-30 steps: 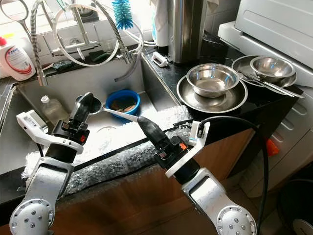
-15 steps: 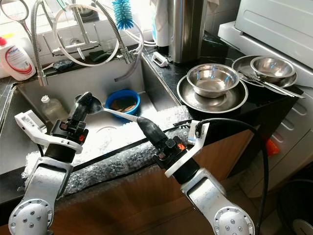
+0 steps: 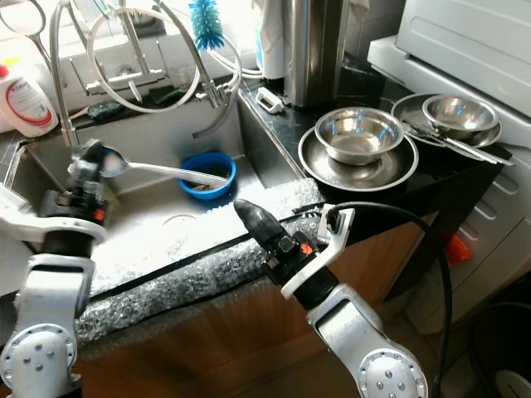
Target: Kitchen organization
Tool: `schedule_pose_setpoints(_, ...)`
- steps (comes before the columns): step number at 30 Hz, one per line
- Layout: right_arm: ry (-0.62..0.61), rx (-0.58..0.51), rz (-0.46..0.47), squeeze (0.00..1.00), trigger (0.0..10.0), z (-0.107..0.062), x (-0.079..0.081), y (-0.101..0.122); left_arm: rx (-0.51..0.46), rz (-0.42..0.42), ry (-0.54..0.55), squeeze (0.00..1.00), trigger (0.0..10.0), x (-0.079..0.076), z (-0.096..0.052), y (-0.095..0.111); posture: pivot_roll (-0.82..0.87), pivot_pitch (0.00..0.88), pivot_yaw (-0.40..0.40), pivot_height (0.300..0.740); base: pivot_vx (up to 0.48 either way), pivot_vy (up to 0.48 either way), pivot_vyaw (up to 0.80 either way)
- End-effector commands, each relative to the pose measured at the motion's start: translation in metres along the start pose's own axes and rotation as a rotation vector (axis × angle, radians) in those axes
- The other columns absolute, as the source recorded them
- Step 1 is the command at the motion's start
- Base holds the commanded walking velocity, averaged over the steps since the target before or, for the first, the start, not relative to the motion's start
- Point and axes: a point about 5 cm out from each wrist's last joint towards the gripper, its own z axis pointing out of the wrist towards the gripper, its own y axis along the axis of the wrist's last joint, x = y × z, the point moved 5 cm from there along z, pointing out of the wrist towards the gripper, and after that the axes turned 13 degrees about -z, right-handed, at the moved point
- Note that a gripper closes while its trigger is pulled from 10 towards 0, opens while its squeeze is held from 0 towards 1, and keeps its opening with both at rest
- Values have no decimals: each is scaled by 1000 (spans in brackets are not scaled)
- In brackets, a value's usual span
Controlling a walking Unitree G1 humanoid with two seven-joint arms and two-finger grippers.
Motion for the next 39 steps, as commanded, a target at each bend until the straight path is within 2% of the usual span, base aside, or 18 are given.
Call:
schedule_pose_setpoints(1,-71,19,-220,0,10000,3,-8,5,-120,127,62,0,0,9,4,28,-165,74,95,740,0,0,0)
schedule_pose_setpoints(3,-135,-11,-381,0,10000,5,-15,18,-166,271,82,0,157,9,7,41,-166,75,96,740,0,0,0)
schedule_pose_setpoints(4,-210,-91,-429,0,10000,7,-20,37,-161,409,66,0,6510,6,9,44,-166,74,96,740,0,0,0)
schedule_pose_setpoints(5,-210,-91,-429,0,10000,7,-20,37,-161,409,66,0,6510,6,9,44,-166,74,96,740,0,0,0)
schedule_pose_setpoints(6,-240,-165,-576,0,10000,9,-16,58,-176,519,62,0,10000,4,10,47,-170,74,101,740,0,0,0)
schedule_pose_setpoints(7,-240,-165,-576,0,10000,9,-16,58,-176,519,62,0,10000,4,10,47,-170,74,101,740,0,0,0)
schedule_pose_setpoints(9,-253,-212,-687,0,10000,10,-11,64,-167,698,41,0,10000,4,11,40,-170,71,99,740,0,0,0)
schedule_pose_setpoints(11,-256,-202,-746,0,10000,10,-10,61,-141,787,18,0,10000,3,12,33,-170,71,99,740,0,0,0)
schedule_pose_setpoints(15,-272,-188,-770,0,10000,8,-13,53,-101,942,2,0,10000,7,11,22,-168,66,99,740,0,0,0)
schedule_pose_setpoints(16,-280,-183,-771,0,10000,7,-15,51,-71,1027,-18,0,10000,9,10,16,-165,63,101,740,0,0,0)
schedule_pose_setpoints(19,-307,-177,-789,0,10000,5,-19,47,-4,1188,-55,0,10000,19,7,4,-170,60,102,740,0,0,0)
schedule_pose_setpoints(21,-325,-168,-818,0,10000,2,-23,41,15,1227,-15,0,10000,32,3,3,-174,56,108,740,0,0,0)
schedule_pose_setpoints(24,-337,-158,-818,0,10000,1,-26,39,39,1241,-2,0,10000,38,3,1,-174,55,109,740,0,0,0)
schedule_pose_setpoints(26,-351,-142,-814,0,10000,1,-29,35,119,1305,39,0,10000,56,0,-4,-172,51,110,740,0,0,0)
schedule_pose_setpoints(29,-355,-135,-817,0,10000,1,-30,32,145,1329,74,0,10000,66,-2,-4,-173,50,112,740,0,0,0)
schedule_pose_setpoints(39,-369,-109,-816,0,10000,2,-35,27,209,1298,178,0,10000,88,-8,-3,-170,57,112,740,0,0,0)
